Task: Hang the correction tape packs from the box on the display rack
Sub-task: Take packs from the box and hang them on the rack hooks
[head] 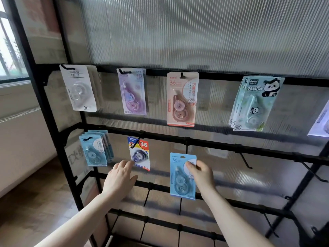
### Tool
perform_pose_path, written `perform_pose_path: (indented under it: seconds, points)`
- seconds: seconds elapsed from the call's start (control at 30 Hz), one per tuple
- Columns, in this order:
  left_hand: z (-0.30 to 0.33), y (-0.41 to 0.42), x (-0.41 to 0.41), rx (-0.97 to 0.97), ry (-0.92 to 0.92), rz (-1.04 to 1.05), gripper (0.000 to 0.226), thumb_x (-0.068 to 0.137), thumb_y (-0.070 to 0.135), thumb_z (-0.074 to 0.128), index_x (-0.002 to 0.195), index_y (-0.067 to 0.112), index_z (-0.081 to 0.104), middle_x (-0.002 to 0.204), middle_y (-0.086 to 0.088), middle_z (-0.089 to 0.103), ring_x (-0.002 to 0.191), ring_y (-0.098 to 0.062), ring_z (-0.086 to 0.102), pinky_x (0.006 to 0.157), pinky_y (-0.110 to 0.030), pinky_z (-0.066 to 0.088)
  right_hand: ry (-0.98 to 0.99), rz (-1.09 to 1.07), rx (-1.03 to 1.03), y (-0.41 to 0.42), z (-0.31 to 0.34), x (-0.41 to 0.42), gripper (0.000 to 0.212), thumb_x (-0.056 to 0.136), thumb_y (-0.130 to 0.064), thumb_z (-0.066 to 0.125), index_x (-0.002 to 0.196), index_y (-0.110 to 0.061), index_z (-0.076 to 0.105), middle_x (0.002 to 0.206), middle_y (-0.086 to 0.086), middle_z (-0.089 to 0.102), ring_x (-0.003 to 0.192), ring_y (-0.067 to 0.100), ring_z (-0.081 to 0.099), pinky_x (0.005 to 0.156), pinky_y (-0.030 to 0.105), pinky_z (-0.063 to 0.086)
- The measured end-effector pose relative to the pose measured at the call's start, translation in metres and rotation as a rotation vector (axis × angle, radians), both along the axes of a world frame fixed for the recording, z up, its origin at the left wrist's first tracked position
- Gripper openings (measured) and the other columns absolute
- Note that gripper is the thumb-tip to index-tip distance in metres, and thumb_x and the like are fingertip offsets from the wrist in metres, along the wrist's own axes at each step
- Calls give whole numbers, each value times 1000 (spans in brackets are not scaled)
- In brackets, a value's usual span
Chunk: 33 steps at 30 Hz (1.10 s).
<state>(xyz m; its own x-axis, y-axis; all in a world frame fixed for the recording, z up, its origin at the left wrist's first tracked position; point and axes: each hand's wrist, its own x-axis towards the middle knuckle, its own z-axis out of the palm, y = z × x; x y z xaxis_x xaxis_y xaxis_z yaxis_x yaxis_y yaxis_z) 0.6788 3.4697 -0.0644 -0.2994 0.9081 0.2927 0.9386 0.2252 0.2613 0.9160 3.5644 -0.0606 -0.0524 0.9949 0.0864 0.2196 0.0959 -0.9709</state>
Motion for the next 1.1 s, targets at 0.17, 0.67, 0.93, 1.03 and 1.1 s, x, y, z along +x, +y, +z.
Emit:
perform_pose_path:
  seconds: [0.17,0.67,0.93,1.03,1.1]
  points:
    - [-8,3,1,-15,-23,-11,52,89,30,61,136,13,47,129,-8,54,121,-29,48,95,-38,43,-22,3,27,-1,-5,7,21,91,-22,60,77,-6,59,68,-3,62,62,13,52,49,22,32]
    - [-13,9,-3,-65,-34,-18,47,91,34,58,134,17,47,131,-5,51,122,-27,46,95,-35,41,-99,-83,34,20,-11,6,33,91,-24,58,81,7,58,63,3,50,60,15,39,57,29,25]
    - [-14,11,-5,-68,-12,-19,49,92,36,54,138,21,42,134,-1,48,124,-23,44,96,-31,39,-204,-109,31,46,-5,-2,32,93,-26,56,74,-1,53,62,0,50,54,11,40,52,29,25]
    - [-14,11,-9,-70,-13,-17,51,93,37,53,141,23,40,135,-1,48,125,-22,44,97,-30,38,-230,-115,43,52,-5,-4,29,94,-26,55,81,0,58,68,2,55,56,9,44,51,28,28]
    - [-15,11,-12,-75,-5,-15,51,93,37,52,141,25,39,135,0,48,125,-21,43,97,-29,38,-244,-115,48,57,-6,-5,27,94,-26,55,82,-3,58,71,2,57,57,9,46,50,28,30]
